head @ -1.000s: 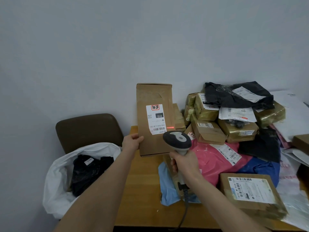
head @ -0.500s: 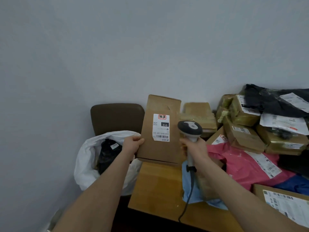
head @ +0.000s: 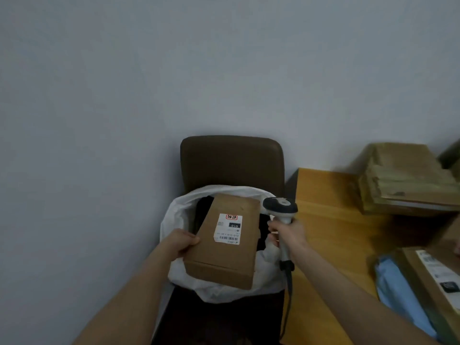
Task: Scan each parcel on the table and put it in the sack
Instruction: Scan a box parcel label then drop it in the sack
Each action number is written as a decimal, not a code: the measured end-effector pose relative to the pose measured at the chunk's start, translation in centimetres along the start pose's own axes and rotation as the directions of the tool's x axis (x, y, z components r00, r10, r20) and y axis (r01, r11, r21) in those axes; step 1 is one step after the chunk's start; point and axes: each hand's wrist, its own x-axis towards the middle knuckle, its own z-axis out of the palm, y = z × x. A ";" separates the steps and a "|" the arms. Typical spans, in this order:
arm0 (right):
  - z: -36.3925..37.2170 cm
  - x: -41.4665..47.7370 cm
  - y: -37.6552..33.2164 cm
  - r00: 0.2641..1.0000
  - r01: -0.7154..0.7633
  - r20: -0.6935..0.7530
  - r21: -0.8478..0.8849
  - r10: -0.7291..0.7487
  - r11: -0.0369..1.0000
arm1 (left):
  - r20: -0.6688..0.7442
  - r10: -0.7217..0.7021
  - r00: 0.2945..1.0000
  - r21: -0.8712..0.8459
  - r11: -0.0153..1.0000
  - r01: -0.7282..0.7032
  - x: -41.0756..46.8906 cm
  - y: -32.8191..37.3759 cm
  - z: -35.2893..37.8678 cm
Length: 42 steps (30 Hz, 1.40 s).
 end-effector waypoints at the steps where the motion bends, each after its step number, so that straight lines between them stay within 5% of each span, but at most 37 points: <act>1: 1.5 0.7 0.3 1.000 -0.022 -0.010 0.008 0.022 1.000 | 0.011 -0.042 0.999 0.022 0.999 0.042 1.4 -0.6 -1.4; 6: 5.2 3.7 1.8 0.992 -0.105 -0.070 0.025 0.106 0.994 | -0.002 -0.114 0.993 0.060 0.992 0.114 7.5 -1.4 -3.1; 13: 6.0 8.0 3.4 0.979 -0.154 -0.138 0.004 0.153 0.988 | -0.067 0.033 0.997 -0.045 0.998 -0.036 14.3 0.3 3.2; 21: 5.5 11.8 7.9 0.960 -0.231 -0.178 -0.074 0.215 0.970 | -0.203 0.046 0.978 0.067 0.997 -0.033 17.6 -3.1 7.5; 30: 5.6 13.5 9.8 0.958 -0.152 -0.280 -0.288 0.069 0.945 | -0.058 0.201 0.978 0.455 0.877 -0.153 17.9 -3.9 10.4; 42: 6.4 12.4 10.1 0.947 -0.289 -0.138 0.030 0.290 0.957 | 0.105 0.111 0.988 0.541 0.827 -0.151 17.6 -1.9 10.9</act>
